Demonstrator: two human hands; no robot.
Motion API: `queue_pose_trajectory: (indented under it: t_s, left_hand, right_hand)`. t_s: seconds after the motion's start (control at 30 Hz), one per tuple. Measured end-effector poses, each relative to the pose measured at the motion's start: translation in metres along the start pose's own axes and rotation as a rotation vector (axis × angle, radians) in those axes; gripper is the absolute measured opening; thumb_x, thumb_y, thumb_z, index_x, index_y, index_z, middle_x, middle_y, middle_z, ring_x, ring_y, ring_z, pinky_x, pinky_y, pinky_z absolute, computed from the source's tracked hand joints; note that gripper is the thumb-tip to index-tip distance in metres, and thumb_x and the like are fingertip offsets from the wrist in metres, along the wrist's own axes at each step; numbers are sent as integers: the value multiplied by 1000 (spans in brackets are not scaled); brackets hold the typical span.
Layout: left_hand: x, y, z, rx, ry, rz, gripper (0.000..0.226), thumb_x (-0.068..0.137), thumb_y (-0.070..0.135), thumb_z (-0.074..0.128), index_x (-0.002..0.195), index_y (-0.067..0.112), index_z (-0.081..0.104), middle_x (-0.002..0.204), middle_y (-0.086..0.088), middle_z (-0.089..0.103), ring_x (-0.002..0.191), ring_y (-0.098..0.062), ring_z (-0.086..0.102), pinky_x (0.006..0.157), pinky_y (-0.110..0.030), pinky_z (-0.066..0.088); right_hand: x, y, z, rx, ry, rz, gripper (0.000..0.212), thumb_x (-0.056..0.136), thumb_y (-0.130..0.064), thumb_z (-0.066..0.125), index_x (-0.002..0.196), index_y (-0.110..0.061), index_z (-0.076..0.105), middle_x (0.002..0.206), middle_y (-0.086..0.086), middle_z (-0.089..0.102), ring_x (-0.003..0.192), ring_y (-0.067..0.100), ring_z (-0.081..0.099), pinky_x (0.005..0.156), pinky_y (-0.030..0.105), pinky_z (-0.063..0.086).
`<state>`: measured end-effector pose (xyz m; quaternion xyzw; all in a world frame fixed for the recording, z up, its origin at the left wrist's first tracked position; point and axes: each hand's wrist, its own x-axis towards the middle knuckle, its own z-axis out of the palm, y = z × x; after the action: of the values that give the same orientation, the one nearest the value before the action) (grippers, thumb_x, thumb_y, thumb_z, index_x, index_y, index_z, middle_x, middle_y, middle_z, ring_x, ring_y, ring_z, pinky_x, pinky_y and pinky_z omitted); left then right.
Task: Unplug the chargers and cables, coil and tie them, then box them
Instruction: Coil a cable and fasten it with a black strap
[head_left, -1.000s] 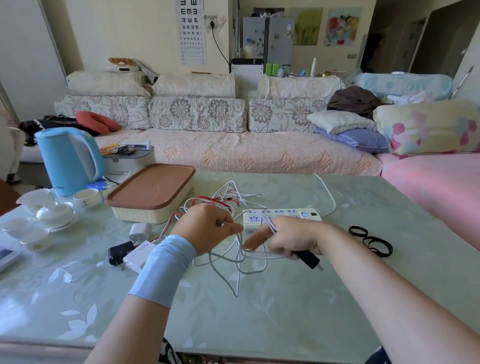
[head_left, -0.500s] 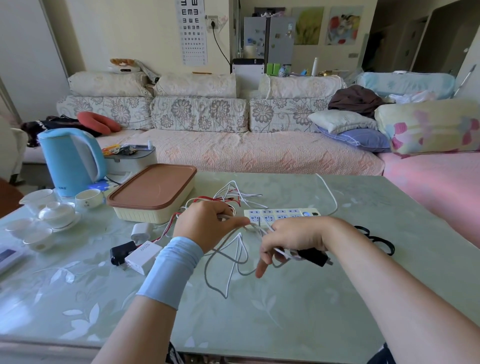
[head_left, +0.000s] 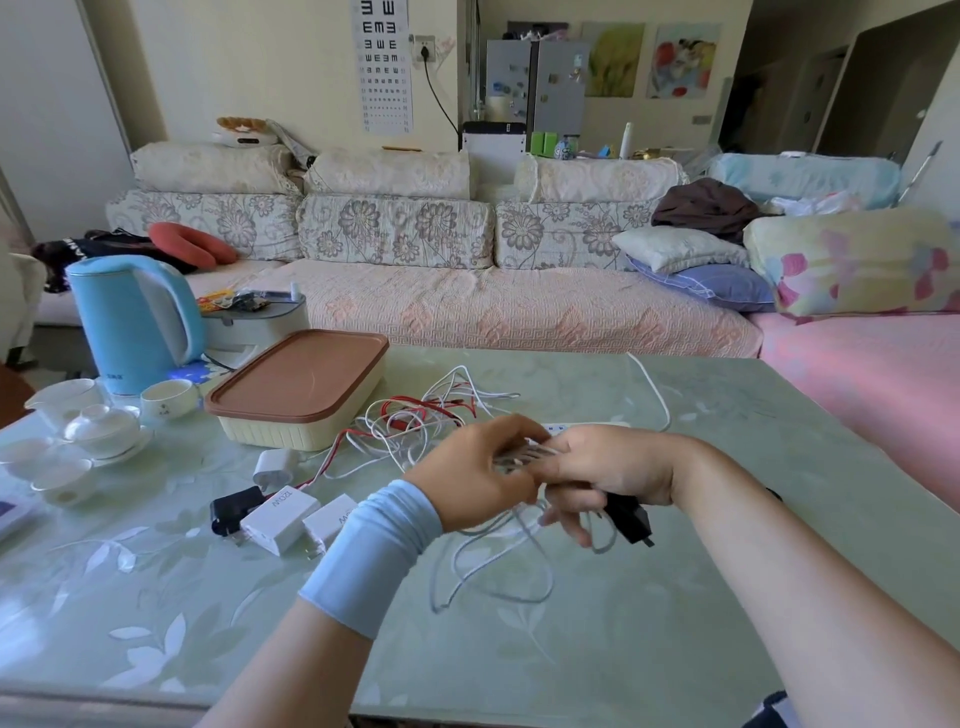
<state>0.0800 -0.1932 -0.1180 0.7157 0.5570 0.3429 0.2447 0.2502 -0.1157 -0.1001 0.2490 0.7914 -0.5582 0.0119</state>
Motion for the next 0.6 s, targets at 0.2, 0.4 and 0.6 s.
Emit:
queue_pose_trajectory:
  t_s: [0.2,0.4,0.6]
  left_hand:
    - [6,-9,-8,120,-153,-277,19,77,29,77,90,21,66,70,5,73,58,-7,65,65,-21,51]
    - [-1,-22,-25,133,-229,-373,11,80,35,74,72,27,71,62,15,65,58,-4,57,65,-18,46]
    - [3,-27,-26,-473,55,-257,19,96,15,56,82,2,57,64,-6,67,58,-19,63,64,-26,53]
  right_hand:
    - [-1,-3,-8,62,144,-14,29,102,-18,51,73,-13,55,44,-3,24,33,9,29,56,29,51]
    - [-2,1,-21,159,362,-114,31,104,-18,44,77,-9,56,45,-6,26,34,10,32,47,26,43]
    - [-4,7,-28,240,418,-102,25,105,-22,43,95,-7,61,54,-5,32,41,9,32,41,20,31]
